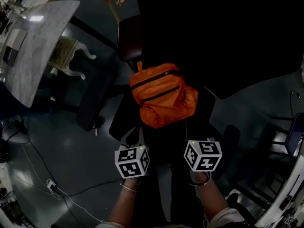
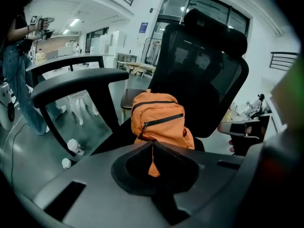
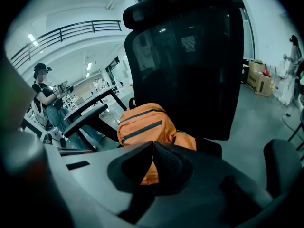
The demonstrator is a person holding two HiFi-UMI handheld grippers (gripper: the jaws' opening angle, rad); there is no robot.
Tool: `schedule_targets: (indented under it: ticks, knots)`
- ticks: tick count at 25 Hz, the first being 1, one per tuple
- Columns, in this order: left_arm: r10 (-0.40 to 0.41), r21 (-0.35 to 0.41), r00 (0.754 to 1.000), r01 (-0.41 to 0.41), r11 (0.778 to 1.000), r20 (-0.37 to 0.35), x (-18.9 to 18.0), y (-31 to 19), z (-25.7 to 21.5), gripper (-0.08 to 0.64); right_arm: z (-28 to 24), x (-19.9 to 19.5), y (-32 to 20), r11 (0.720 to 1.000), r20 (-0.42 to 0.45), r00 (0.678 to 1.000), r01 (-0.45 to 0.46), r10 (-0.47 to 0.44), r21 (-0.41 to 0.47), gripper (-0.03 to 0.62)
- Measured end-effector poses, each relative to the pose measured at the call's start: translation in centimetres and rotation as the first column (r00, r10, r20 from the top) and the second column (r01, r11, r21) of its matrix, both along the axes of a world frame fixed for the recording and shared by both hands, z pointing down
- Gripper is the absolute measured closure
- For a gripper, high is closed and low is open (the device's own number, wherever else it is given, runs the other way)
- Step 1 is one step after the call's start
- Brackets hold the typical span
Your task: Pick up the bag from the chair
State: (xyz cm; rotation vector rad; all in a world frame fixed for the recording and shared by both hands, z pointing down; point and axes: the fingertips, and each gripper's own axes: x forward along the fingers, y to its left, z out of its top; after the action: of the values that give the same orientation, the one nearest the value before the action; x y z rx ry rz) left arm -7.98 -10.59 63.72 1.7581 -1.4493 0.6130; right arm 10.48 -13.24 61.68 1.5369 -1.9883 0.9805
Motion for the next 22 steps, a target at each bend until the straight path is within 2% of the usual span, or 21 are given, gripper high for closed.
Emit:
schedule_targets:
  ticks: [4,11,22]
  knots:
    - [-0.006,-0.012,1.000,0.006,1.000,0.002,-0.3,0.0,1.9,0.543,1.9,-0.2,0.2,1.000,-0.002,1.000,0.002,-0.002,-0.014,0.560]
    - [0.008,-0.008,1.000,-0.009,1.000,-0.018,0.3,-0.1,2.6,0.543,2.6,-0.3,0.0,0.999,0.021,0.998,-0.050,0.051,-0.018,0.560]
    - [0.025,0.040,0.998,-0.023,0.999,-0.053,0.4,-1.8,2.5,0.541,3.1,-0.9,0.1,0.997,0.032,0.997,-0.072,0.073,-0.032,0.560]
